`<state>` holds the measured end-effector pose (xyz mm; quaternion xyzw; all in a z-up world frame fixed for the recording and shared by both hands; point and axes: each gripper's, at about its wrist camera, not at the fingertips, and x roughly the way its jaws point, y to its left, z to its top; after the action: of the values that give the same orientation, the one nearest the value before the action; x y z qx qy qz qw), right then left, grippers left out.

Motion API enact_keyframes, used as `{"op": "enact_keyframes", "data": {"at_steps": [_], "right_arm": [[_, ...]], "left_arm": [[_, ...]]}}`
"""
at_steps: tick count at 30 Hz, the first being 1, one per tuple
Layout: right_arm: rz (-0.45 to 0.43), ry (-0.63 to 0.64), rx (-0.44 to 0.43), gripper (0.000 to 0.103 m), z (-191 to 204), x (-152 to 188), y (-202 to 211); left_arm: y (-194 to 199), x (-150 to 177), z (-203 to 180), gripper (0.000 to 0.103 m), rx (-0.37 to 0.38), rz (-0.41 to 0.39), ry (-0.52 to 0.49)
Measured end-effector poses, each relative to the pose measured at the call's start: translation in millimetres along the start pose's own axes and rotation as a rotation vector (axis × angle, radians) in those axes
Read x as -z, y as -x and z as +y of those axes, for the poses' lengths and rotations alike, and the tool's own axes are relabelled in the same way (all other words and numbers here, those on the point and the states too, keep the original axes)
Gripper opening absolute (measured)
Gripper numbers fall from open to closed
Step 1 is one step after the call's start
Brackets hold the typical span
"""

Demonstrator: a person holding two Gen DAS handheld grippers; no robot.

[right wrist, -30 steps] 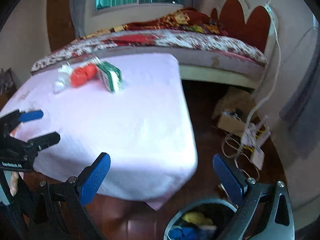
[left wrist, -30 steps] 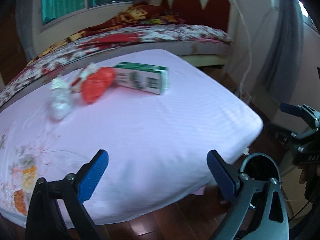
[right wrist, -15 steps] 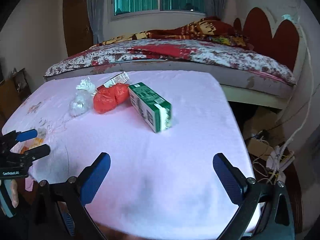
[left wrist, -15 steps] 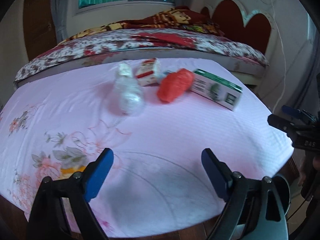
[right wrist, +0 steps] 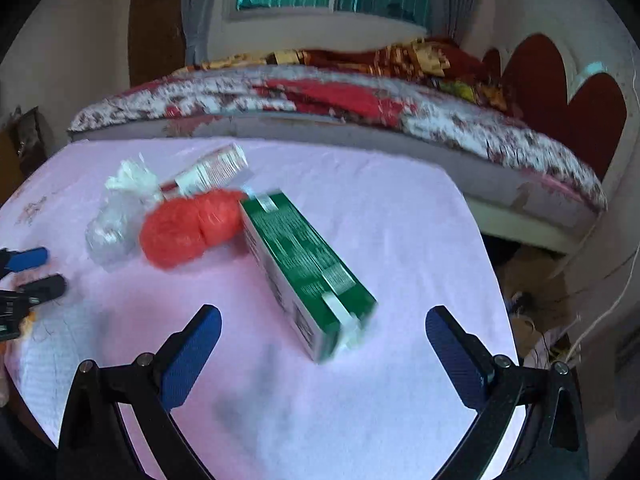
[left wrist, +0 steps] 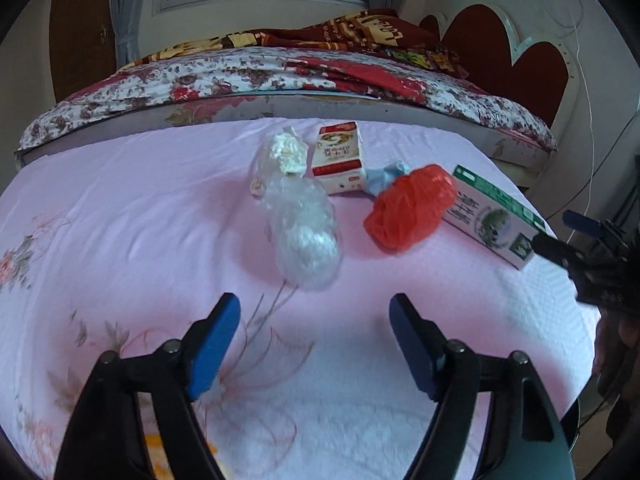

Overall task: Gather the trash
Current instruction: 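Grasp the plastic bag bundle with the left gripper while the right grasps the green carton, then carry the plastic bundle and green carton over the bin and open both grippers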

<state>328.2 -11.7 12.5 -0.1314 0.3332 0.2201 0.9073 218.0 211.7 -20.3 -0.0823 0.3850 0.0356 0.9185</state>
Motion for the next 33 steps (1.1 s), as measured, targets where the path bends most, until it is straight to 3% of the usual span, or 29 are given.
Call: {"op": "enact_keyframes", "data": {"at_steps": [3,6,14,16,17,18,26,33], "right_arm": [[-0.013,0.046,0.035,0.103,14,-5,-6],[0.016,0.012,0.074,0.103,2,-9,-22],[0.111,0.004,-0.014,0.100,-16,-10,-55],[0.125,0.008,-0.031,0.078,-16,-8,-57],[0.136,0.008,-0.041,0.068,-16,-8,-57],[0.143,-0.002,-0.049,0.059,-17,-6,-55],[0.109,-0.093,-0.072,0.040,-28,17,-17],[0.053,-0.091,-0.014,0.040,-38,39,31]], "left_arm": [[-10,-7,3,0.073,0.022,0.014,0.011],[-20,-15,4,0.073,0.036,0.025,0.021],[-50,-28,0,0.065,0.035,0.090,0.025],[-53,-29,-1,0.057,0.030,0.098,0.022],[-54,-29,-2,0.043,0.031,0.107,0.023],[-54,-28,-1,0.041,0.038,0.112,0.029],[-16,-11,-12,0.038,0.055,0.027,-0.011],[15,6,-35,0.038,0.088,-0.001,-0.048]]}}
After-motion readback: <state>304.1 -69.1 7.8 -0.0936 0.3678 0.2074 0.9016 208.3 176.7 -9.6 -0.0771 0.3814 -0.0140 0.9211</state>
